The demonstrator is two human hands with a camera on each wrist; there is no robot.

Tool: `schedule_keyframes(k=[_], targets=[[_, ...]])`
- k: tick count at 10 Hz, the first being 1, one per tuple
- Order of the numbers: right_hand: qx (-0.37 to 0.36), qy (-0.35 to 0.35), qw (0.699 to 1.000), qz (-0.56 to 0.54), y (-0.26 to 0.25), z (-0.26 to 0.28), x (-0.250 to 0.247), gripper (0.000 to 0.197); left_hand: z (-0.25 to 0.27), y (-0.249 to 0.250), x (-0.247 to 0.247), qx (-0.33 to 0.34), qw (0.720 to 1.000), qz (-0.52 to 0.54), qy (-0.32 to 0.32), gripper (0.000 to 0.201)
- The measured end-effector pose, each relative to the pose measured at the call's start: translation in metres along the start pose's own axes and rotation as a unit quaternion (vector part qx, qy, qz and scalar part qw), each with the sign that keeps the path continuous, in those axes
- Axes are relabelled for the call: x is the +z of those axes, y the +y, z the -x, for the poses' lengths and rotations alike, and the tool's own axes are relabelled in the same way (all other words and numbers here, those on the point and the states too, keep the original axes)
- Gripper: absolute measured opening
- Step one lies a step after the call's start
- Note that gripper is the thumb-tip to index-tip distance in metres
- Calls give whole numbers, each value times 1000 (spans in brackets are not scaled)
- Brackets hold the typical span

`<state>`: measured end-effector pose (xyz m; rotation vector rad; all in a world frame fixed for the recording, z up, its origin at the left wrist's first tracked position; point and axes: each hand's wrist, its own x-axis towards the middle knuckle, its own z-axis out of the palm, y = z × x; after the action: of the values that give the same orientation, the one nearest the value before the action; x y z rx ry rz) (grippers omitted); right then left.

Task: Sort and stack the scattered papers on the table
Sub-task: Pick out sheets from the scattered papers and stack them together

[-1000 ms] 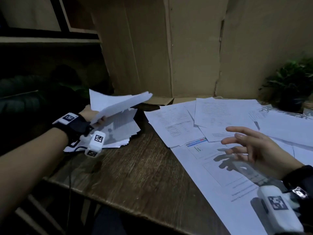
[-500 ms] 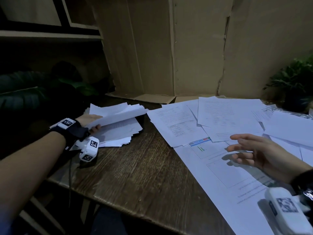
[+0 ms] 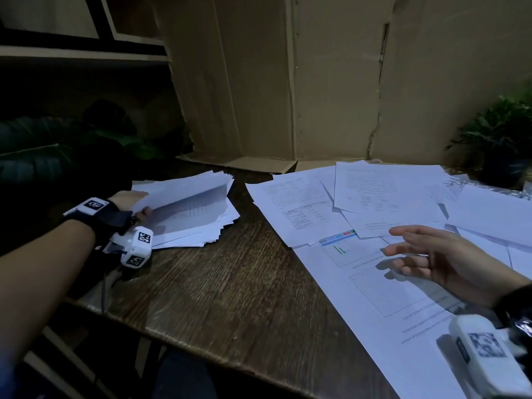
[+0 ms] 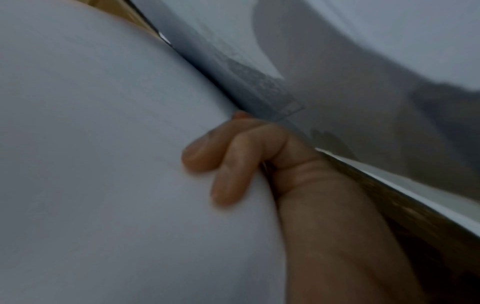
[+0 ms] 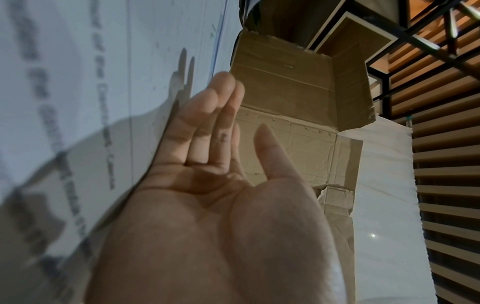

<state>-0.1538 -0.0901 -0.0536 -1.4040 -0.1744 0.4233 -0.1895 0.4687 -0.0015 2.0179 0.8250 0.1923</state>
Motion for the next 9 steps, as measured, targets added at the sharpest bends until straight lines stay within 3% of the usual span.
schedule_keyframes(k=[1,2,3,4,5,6,7,9], targets=[[3,2,1000,5,1,0,0,86,2,3,2,-39,991,-78,-105,61],[9,6,1000,-22,0,0,2,52,-6,-1,4,-37,954,-298,-1,76],[14,14,1000,-22,-1,1,3,46,-13,3,3,-44,928,-369,4,78],[17,18,1000,-17,-1,1,3,49,-28,3,1,-48,913,-404,-18,77],[12,21,1000,0,0,1,1,67,-60,-8,-7,-30,887,-459,-46,66],[11,20,1000,1,1,-2,1,72,-70,-13,-10,-28,880,-470,-66,72],[11,19,1000,0,2,-3,-1,70,-45,0,-6,-13,855,-513,-73,47],[15,18,1000,10,1,-4,2,68,-43,4,2,2,834,-545,-86,38]])
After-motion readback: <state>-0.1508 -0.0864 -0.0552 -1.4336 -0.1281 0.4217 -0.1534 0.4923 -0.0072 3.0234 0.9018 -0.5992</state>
